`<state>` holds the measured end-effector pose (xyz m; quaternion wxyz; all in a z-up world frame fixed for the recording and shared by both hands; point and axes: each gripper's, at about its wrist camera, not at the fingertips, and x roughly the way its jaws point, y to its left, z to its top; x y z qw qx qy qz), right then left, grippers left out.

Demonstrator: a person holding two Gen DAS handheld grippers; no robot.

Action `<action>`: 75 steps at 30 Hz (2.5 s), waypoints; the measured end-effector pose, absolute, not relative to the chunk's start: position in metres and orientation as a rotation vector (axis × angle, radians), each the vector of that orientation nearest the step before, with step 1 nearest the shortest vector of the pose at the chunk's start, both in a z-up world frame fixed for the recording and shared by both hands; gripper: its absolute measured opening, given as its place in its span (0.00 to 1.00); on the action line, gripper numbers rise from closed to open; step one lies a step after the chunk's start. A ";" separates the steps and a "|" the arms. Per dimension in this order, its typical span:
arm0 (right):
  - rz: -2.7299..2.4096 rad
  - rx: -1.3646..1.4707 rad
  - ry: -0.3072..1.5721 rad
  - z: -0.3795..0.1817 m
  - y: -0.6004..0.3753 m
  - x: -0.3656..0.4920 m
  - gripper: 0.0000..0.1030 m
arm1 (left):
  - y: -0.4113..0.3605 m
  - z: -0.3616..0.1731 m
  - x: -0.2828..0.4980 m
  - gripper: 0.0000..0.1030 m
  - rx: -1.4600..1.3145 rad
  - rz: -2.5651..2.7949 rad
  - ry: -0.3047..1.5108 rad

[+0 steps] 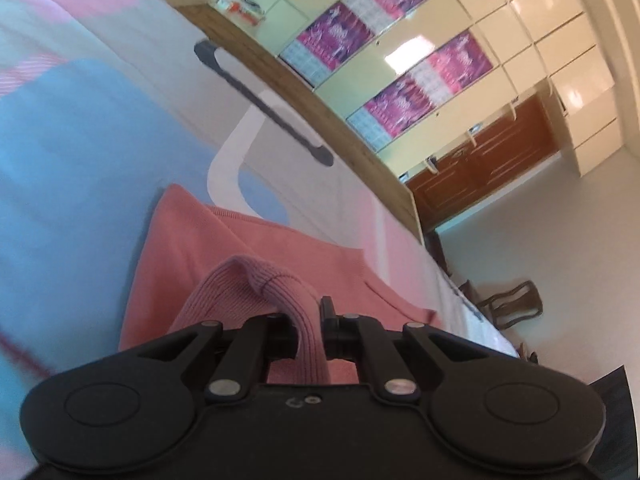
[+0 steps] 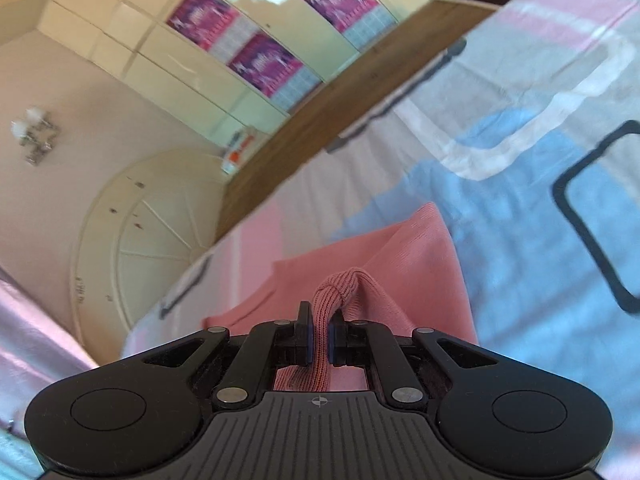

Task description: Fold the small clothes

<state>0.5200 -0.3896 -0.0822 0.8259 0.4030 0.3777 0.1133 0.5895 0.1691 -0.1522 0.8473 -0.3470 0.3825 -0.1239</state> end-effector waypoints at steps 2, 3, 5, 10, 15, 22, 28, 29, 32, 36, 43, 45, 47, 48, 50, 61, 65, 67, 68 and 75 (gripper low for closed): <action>0.246 0.851 0.818 -0.095 -0.389 0.536 0.06 | 0.170 -0.162 0.606 0.05 -0.737 -0.264 0.811; 0.252 0.860 0.820 -0.101 -0.390 0.543 0.06 | 0.173 -0.165 0.611 0.08 -0.741 -0.272 0.803; 0.259 0.869 0.794 -0.107 -0.392 0.549 0.06 | 0.174 -0.169 0.620 0.19 -0.743 -0.274 0.787; 0.223 0.832 0.735 -0.104 -0.391 0.549 0.38 | 0.185 -0.157 0.611 0.86 -0.709 -0.211 0.645; 0.282 0.839 0.721 -0.101 -0.390 0.549 0.44 | 0.178 -0.151 0.627 0.66 -0.478 -0.254 0.728; 0.200 0.938 0.726 -0.096 -0.418 0.542 0.45 | 0.150 -0.151 0.635 0.62 -0.203 -0.307 0.798; 0.216 0.667 0.726 -0.082 -0.403 0.548 0.45 | 0.137 -0.158 0.644 0.53 -0.160 -0.317 0.825; 0.222 0.564 0.742 -0.081 -0.390 0.552 0.45 | 0.135 -0.160 0.649 0.53 -0.160 -0.320 0.828; 0.253 0.379 0.794 -0.090 -0.358 0.568 0.44 | 0.133 -0.161 0.653 0.47 -0.158 -0.327 0.832; 0.263 0.201 0.839 -0.107 -0.324 0.580 0.43 | 0.133 -0.163 0.655 0.08 -0.172 -0.357 0.850; 0.192 0.095 0.566 -0.094 -0.333 0.538 0.08 | 0.156 -0.147 0.609 0.06 -0.301 -0.250 0.599; 0.180 0.092 0.604 -0.104 -0.336 0.541 0.08 | 0.149 -0.156 0.613 0.06 -0.297 -0.240 0.639; 0.170 0.149 0.617 -0.109 -0.342 0.544 0.08 | 0.141 -0.159 0.618 0.06 -0.271 -0.229 0.666; 0.162 0.162 0.621 -0.110 -0.344 0.544 0.08 | 0.141 -0.158 0.619 0.06 -0.272 -0.224 0.668; 0.159 0.147 0.633 -0.113 -0.343 0.547 0.08 | 0.142 -0.156 0.622 0.06 -0.283 -0.220 0.660; 0.124 0.170 0.765 -0.129 -0.337 0.577 0.15 | 0.142 -0.167 0.635 0.33 -0.235 -0.143 0.730; 0.077 0.086 0.622 -0.097 -0.317 0.553 0.47 | 0.113 -0.133 0.607 0.47 -0.119 -0.166 0.608; 0.225 0.059 0.648 -0.093 -0.284 0.550 0.47 | 0.076 -0.130 0.608 0.48 -0.054 -0.284 0.648; 0.303 0.020 0.663 -0.095 -0.262 0.551 0.47 | 0.054 -0.133 0.610 0.48 -0.019 -0.346 0.671; 0.535 -0.088 0.722 -0.112 -0.189 0.557 0.47 | 0.024 -0.158 0.609 0.57 0.019 -0.394 0.742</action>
